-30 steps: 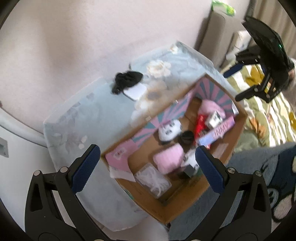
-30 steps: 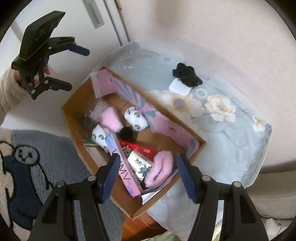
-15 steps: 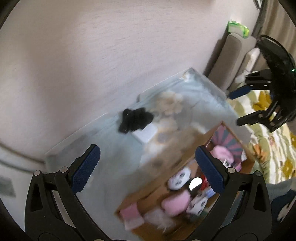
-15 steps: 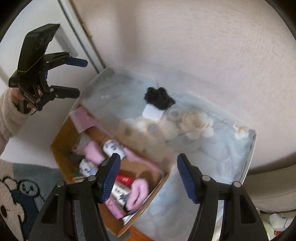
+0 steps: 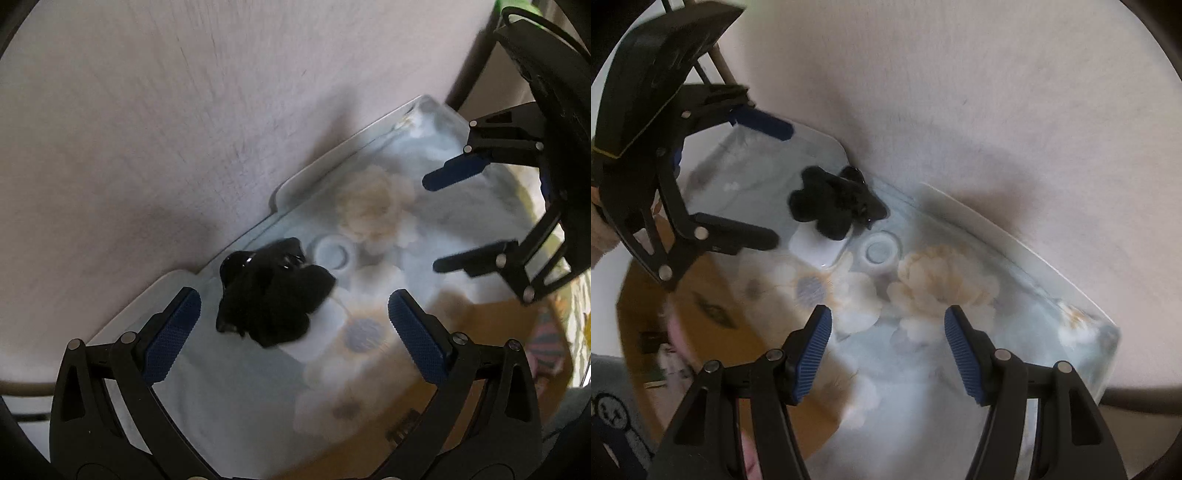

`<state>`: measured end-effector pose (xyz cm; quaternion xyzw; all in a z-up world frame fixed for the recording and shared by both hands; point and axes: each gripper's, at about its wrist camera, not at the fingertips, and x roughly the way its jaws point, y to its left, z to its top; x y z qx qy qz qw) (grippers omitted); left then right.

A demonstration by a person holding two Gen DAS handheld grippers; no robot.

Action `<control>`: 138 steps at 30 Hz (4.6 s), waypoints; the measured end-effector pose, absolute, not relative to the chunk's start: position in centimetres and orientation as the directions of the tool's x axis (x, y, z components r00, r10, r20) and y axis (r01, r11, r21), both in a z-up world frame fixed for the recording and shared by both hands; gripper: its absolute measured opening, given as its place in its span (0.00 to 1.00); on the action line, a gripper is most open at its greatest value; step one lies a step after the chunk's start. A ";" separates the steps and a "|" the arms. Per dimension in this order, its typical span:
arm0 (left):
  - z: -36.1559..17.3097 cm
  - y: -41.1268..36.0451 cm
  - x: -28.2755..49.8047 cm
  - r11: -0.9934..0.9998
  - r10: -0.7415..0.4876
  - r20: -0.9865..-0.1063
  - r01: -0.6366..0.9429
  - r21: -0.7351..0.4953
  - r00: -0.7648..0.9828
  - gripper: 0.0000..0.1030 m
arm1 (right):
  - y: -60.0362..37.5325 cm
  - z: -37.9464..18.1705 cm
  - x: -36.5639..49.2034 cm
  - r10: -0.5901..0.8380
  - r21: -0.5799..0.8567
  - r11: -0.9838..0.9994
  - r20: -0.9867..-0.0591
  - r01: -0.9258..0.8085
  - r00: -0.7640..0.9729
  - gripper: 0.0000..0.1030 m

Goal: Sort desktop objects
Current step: 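Reach the left tool to the black hair clip while the right tool reaches the clear tape roll, then grasp the black hair clip with the left tool while the right tool grasps the tape roll, then carry the hair clip and tape roll into the cardboard box and open both tools, then reach the left tool to the second black hair clip while the right tool reaches the white square case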

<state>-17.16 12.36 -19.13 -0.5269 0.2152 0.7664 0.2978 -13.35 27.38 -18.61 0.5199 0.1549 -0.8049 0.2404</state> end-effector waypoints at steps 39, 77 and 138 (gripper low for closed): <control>-16.6 7.5 -16.9 -0.780 0.265 -0.930 -0.623 -0.051 -0.256 0.25 | 26.4 -21.5 -13.6 -0.308 -0.019 -0.722 -0.886 0.692 -0.347 0.37; -15.1 2.3 4.9 -0.833 0.287 -0.910 -0.547 -0.084 -0.298 0.25 | 19.4 -13.6 7.7 -0.345 0.080 -0.814 -0.863 0.575 -0.369 0.38; -18.4 5.8 -20.0 -0.797 0.282 -0.916 -0.601 -0.058 -0.286 1.00 | 19.6 -16.7 -9.5 -0.149 0.085 -0.966 -0.956 0.245 -0.252 0.76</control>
